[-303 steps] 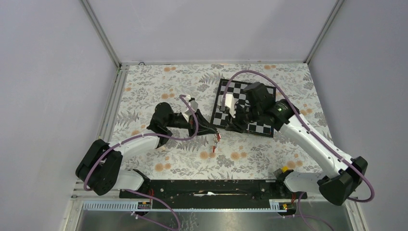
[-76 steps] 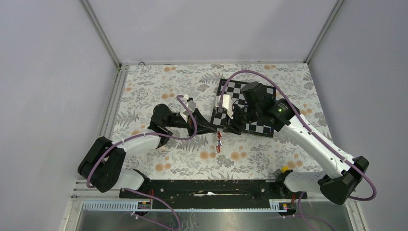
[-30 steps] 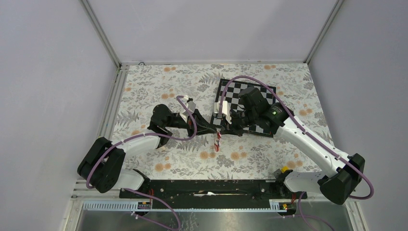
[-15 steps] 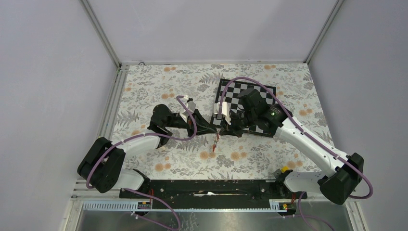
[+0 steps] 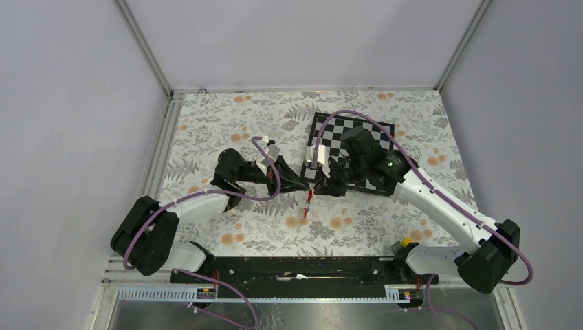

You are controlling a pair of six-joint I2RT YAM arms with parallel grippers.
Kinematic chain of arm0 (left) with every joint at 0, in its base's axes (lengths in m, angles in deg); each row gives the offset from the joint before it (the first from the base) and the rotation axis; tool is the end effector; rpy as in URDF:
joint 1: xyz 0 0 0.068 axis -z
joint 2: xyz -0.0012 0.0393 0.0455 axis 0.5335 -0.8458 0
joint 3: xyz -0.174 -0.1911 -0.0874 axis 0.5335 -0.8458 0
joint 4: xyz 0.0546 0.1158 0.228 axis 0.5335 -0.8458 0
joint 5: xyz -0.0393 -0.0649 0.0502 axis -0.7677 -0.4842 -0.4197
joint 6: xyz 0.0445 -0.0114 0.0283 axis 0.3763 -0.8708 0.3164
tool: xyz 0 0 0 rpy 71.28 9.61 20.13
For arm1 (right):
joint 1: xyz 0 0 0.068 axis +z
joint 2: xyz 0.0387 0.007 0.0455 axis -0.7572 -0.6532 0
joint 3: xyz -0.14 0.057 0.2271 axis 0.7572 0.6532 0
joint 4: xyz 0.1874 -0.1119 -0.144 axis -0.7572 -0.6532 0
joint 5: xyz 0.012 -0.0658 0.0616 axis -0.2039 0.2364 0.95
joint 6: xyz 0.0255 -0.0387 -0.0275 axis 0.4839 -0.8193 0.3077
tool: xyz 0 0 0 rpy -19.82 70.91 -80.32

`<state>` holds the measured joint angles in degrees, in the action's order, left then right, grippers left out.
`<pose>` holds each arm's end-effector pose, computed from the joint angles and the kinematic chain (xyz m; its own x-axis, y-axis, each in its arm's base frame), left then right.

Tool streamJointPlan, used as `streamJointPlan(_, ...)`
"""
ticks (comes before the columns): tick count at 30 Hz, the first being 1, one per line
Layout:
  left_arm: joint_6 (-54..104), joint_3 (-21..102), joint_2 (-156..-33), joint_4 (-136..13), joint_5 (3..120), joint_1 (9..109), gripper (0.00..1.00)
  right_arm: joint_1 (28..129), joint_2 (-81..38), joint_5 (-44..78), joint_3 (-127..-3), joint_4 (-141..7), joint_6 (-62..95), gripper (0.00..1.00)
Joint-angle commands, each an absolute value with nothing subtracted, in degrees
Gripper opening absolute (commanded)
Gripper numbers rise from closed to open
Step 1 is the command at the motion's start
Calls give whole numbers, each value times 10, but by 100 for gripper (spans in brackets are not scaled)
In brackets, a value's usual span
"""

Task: Put the keys on the keyring

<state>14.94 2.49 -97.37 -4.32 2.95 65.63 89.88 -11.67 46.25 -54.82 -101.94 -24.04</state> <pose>0.2059 -0.1749 0.2686 -0.1407 -0.0810 -0.9867 0.9723 -0.1990 -0.1223 0.1846 0.1866 0.3330 0.0737 -0.5277 -0.8462 -0.9945 0.0250 -0.1022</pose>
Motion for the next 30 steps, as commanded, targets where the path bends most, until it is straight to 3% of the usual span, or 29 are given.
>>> streamJointPlan(1, 149, 23, -955, -1, 21, 654, 0, 885, -85, 461, -540, -1000, -231, 25)
streamJointPlan(17, 125, 29, -969, 15, 28, 654, 0, 874, -88, 527, -556, -985, -207, 42)
streamJointPlan(24, 121, 30, -975, 20, 27, 653, 0, 874, -98, 534, -559, -972, -200, 42)
streamJointPlan(30, 118, 28, -977, 26, 25, 654, 0, 874, -104, 541, -557, -969, -199, 36)
